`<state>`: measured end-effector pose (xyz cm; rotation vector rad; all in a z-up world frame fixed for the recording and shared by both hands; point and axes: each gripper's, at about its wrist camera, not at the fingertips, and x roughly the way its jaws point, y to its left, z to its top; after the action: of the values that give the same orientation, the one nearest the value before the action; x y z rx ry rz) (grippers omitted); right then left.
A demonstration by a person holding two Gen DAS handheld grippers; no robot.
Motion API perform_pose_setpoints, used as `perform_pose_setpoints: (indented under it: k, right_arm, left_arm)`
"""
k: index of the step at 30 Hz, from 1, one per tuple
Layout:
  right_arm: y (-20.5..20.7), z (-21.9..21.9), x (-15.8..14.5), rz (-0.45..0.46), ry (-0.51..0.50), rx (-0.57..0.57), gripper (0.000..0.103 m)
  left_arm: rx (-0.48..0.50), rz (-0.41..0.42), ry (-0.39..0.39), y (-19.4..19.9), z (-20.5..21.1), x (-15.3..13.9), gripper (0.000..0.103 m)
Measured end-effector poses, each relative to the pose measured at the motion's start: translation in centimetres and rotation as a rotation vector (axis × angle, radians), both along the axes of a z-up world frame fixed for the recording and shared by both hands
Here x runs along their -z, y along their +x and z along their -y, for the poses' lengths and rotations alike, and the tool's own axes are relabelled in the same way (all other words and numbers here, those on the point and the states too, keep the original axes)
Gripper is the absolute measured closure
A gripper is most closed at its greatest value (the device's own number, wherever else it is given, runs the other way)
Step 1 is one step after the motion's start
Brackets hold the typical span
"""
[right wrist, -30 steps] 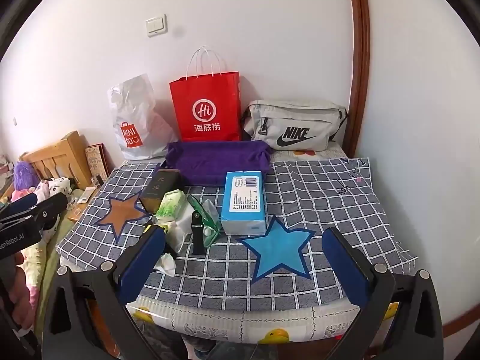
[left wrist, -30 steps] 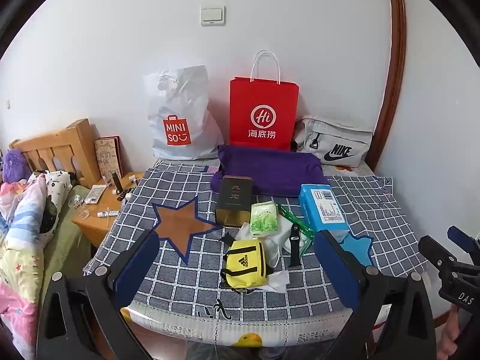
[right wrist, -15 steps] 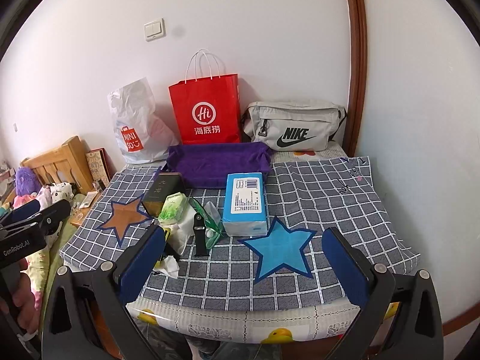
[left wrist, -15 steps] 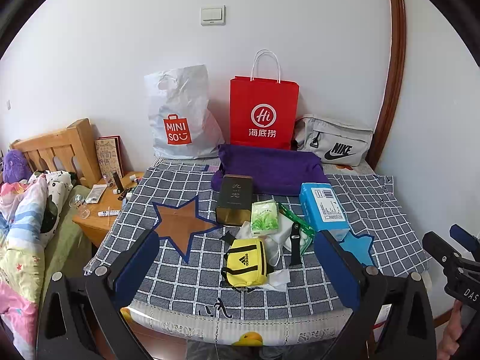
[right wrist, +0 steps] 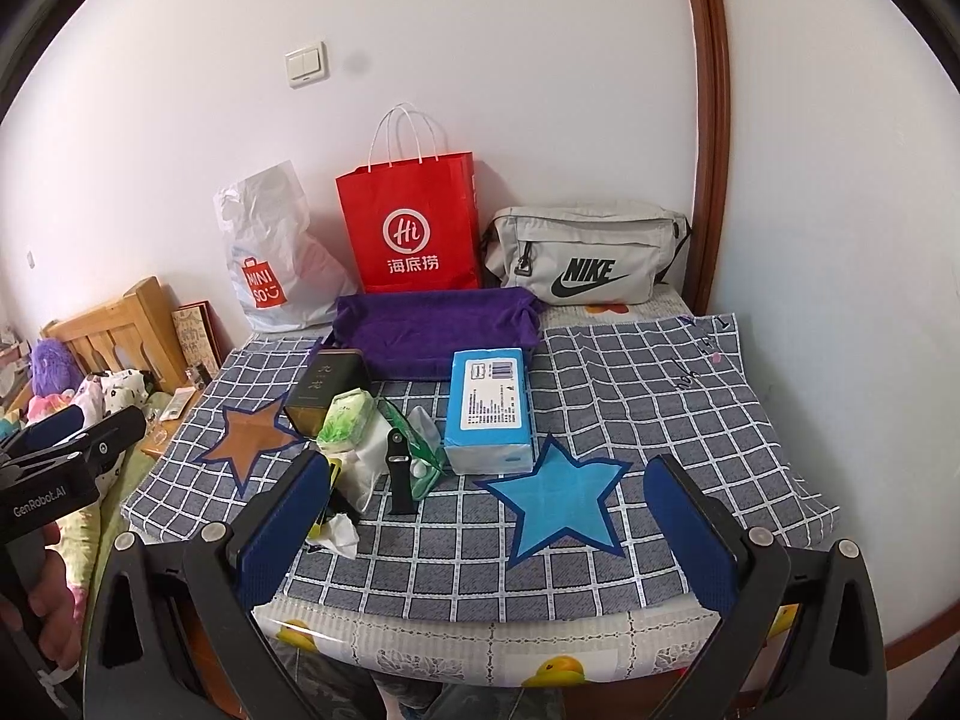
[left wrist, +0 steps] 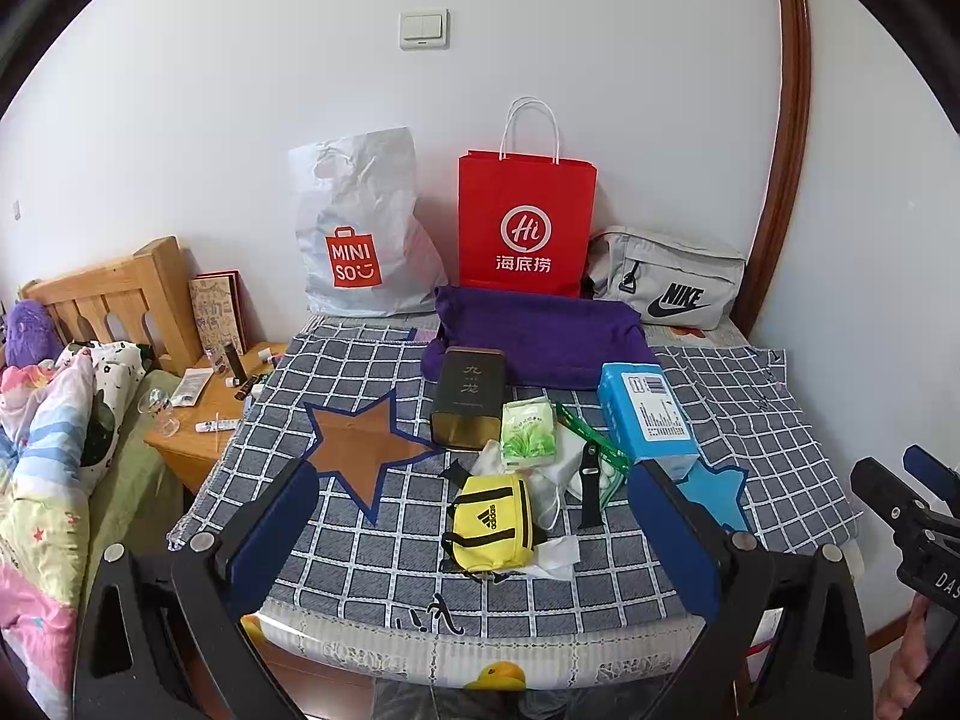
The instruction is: Organize soft objects
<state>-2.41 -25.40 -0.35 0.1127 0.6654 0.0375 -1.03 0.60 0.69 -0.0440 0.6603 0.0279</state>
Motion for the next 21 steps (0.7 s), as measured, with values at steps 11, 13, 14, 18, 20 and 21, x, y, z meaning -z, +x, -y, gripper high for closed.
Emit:
perform_pose_setpoints:
  k: [11,13,14,18,20,21]
  right_arm:
    - [-0.13,-0.11,-0.18,0.001,-0.004,0.002,0.0]
    - [-0.13,-0.11,-0.26,0.003,-0.004,0.003,0.0]
    - [-0.16,-0.13,-0.28,0.004,-0.004,0.003,0.0]
    - [-0.21,-0.07,-0.4,0.008,-0.004,0.005,0.0]
    - [-0.25,-0.05,-0.46,0.009,-0.003,0.005,0.0]
    - [-0.28,-0.05,-0.46,0.011,-0.006,0.005,0.0]
  left_arm:
    - [-0.001,0.003,0.002,-0.19,-0.07,0.04,0.0]
    - [0.0,0.004,0.003,-0.2,-0.08,0.03,0.0]
    - [0.0,0.003,0.003,-0.19,-0.09,0.02,0.0]
    - [0.0,0.004,0.003,-0.19,-0.1,0.02,0.0]
    - [0.0,0.004,0.003,-0.23,-0.16,-0.01,0.0]
    - [0.0,0.004,0.004,-0.23,-0.14,-0.01,0.0]
